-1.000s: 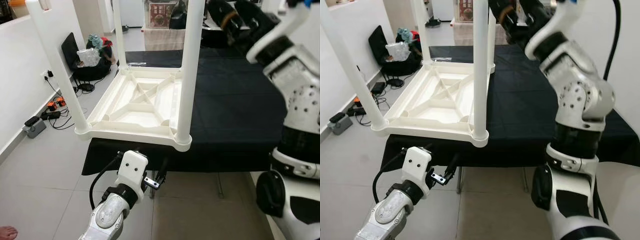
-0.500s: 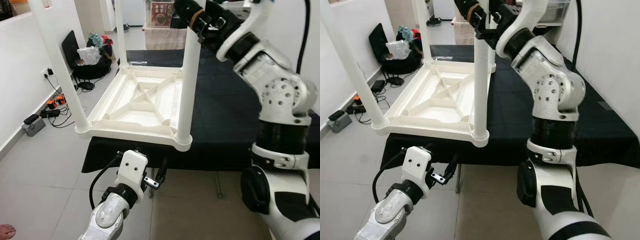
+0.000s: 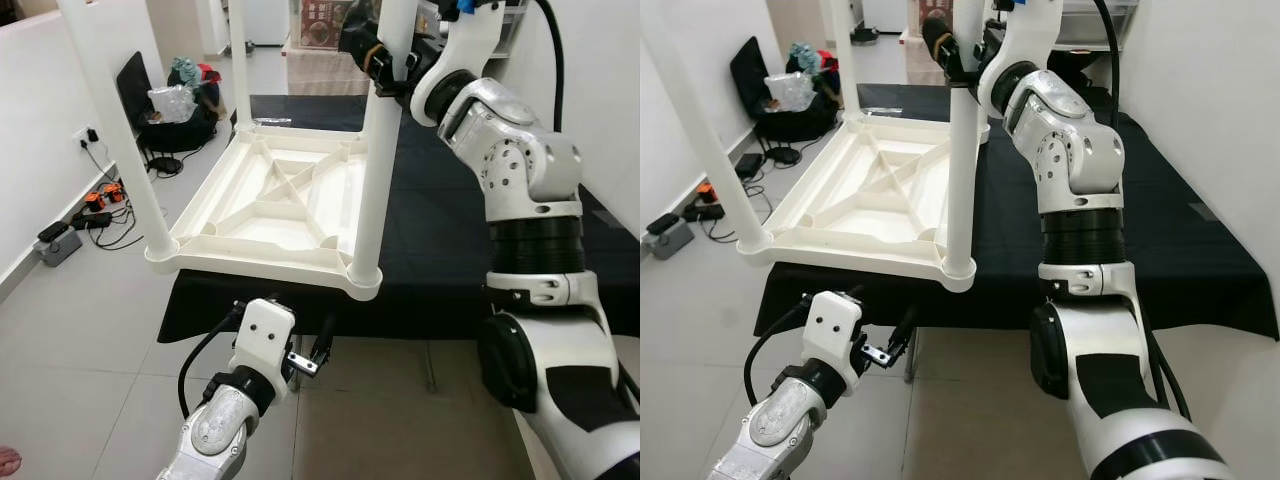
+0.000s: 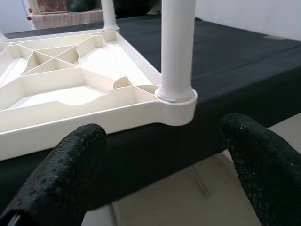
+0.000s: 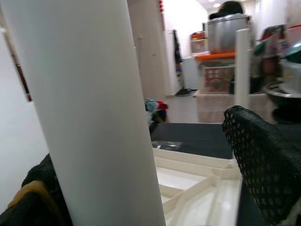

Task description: Building children table

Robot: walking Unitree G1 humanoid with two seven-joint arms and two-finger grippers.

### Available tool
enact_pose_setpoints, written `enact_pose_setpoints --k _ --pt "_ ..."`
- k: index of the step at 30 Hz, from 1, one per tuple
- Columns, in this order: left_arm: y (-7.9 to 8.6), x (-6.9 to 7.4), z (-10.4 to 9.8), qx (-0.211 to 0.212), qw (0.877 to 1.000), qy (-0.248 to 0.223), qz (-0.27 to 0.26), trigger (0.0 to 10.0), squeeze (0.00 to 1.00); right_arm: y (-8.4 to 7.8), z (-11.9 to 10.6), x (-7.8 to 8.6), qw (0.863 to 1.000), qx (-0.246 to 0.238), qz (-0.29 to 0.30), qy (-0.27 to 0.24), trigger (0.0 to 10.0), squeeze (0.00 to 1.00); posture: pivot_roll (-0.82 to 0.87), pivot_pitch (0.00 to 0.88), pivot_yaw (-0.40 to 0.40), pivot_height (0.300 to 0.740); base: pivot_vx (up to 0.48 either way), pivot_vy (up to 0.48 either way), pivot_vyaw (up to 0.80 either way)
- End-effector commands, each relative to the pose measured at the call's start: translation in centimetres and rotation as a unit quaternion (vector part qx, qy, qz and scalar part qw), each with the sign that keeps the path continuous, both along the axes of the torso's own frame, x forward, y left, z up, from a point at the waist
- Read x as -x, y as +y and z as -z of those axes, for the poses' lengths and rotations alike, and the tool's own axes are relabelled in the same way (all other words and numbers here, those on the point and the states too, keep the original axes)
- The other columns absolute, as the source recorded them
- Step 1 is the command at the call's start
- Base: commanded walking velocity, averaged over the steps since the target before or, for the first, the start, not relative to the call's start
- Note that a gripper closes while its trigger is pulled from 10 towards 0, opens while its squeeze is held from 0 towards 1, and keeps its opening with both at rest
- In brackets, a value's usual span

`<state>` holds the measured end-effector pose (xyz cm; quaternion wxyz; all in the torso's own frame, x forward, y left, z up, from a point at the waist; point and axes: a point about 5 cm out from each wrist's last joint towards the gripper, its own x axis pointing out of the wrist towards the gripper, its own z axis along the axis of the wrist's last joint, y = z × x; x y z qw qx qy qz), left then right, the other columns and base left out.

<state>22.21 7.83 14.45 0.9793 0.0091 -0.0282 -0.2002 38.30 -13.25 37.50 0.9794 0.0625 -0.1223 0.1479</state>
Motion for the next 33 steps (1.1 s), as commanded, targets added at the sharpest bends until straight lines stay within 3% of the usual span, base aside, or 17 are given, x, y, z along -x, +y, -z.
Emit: enact_pose_setpoints --k 1,11,14,21,29,33 --pt "0.0 0.2 -0.1 -0.005 1.0 -0.001 -0.005 10.0 0.0 -0.6 -0.8 0.0 1.0 -0.004 0.016 -0.012 10.0 0.0 0.0 0.02 -0.056 0.74 0.0 0.0 0.0" --pt "0.0 0.2 -0.1 -0.005 1.0 -0.001 -0.005 10.0 0.0 0.4 0.4 0.5 1.0 -0.001 -0.011 -0.015 10.0 0.0 0.0 0.014 -0.054 0.74 0.0 0.0 0.0" --pt "0.1 0.1 -0.2 -0.007 1.0 -0.004 -0.006 10.0 0.0 0.0 0.6 -0.4 0.999 0.026 0.041 -0.02 10.0 0.0 0.01 0.009 -0.062 0.74 0.0 0.0 0.0" --pt "0.3 0.2 -0.2 -0.008 1.0 -0.003 -0.008 10.0 0.0 0.9 0.3 -1.2 0.996 0.064 0.065 -0.025 10.0 0.0 0.02 0.01 -0.066 0.74 0.0 0.0 0.0" --pt "0.2 0.2 -0.3 -0.009 1.0 -0.004 -0.009 10.0 0.0 1.8 0.5 -2.2 0.995 0.07 0.075 -0.007 10.0 0.0 0.01 0.015 -0.075 0.74 0.0 0.0 0.0" --pt "0.1 0.3 -0.2 -0.008 1.0 -0.003 -0.01 10.0 0.0 1.5 0.3 -2.7 0.994 0.069 0.09 -0.007 10.0 0.0 0.02 0.017 -0.078 0.74 0.0 0.0 0.0"
